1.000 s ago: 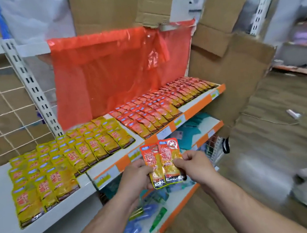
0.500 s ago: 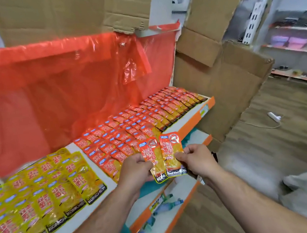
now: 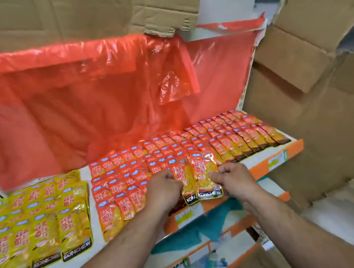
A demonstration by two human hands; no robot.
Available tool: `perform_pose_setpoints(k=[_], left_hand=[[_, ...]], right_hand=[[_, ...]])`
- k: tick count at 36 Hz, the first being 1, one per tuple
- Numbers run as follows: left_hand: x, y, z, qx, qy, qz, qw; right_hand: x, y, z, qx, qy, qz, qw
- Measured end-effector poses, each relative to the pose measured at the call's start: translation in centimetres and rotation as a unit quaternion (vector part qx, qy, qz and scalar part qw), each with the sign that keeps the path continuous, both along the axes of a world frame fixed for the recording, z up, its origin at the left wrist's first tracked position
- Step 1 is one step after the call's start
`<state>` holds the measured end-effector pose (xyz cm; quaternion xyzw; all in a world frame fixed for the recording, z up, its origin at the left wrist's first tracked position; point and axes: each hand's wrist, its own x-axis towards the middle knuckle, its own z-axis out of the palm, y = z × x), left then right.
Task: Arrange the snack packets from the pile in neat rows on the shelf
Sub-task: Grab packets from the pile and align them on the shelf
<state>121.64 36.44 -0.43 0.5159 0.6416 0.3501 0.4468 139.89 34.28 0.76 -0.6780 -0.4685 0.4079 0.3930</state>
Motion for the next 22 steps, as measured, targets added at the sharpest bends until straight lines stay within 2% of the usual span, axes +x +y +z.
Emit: perform_pose_setpoints(k=[8, 13, 22], left_hand=[[4.0, 2.4, -1.3, 0.029, 0.150, 0.091, 0.984], [5.8, 2.0, -1.1, 0.041, 0.195, 0.107, 0.974], [7.0, 1.5, -1.6, 0.050, 0.347, 0.125, 0.928]], right_hand=[[4.5, 5.8, -0.2, 0.015, 0.003, 0.087, 0.996], [6.1, 7.5, -0.2, -0.005, 0.004, 0.131, 0.991], [7.5, 9.2, -0.8, -0.018, 0.014, 0.173, 0.985]])
